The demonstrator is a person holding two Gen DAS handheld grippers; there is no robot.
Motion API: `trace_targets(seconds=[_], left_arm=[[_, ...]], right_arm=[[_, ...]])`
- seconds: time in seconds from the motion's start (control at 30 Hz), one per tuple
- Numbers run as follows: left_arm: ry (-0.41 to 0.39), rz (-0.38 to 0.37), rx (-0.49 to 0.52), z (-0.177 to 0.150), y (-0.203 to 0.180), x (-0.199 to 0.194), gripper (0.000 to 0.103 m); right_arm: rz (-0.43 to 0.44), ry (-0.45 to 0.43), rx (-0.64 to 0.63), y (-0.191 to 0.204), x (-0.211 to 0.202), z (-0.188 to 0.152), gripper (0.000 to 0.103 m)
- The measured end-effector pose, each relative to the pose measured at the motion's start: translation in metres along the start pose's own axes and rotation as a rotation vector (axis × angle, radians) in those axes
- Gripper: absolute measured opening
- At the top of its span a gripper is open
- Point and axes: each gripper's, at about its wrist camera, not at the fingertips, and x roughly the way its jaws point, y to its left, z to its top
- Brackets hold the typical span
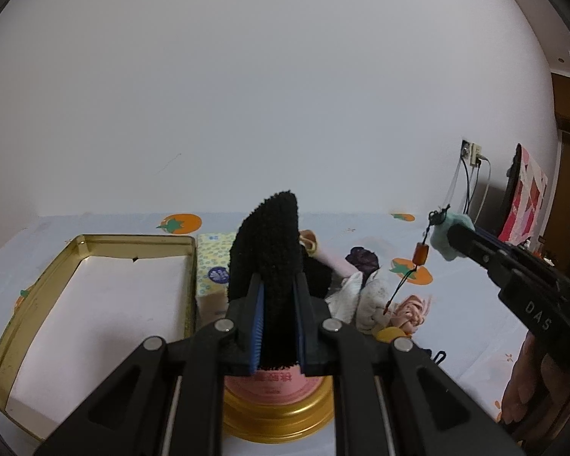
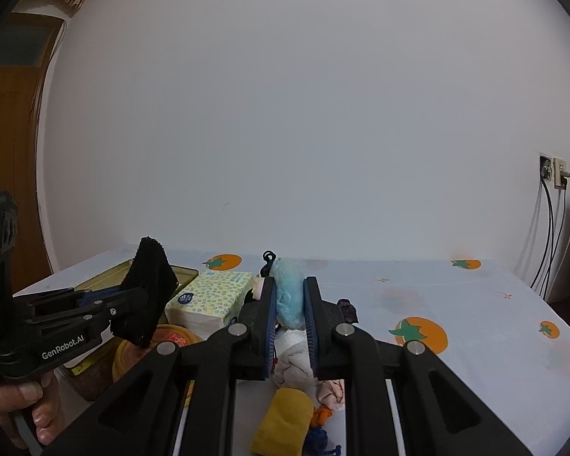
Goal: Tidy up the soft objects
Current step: 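Carry the black sock with left tool while right carries pom-pom toward tray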
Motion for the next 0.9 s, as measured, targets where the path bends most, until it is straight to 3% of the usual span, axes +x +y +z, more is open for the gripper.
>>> trace_targets(seconds=[0.47,0.9], left_arm=[[0.044,-0.011,0.001,0.012,0.016,0.013,0.012],[0.058,0.030,-0.007,0.026,0.049,0.014,0.012]], right_arm=[[0.035,0.025,-0.033,0.019,0.025,0.010,0.015],[0.096,0.027,-0.059,0.043,0.049,0.025,0.015]])
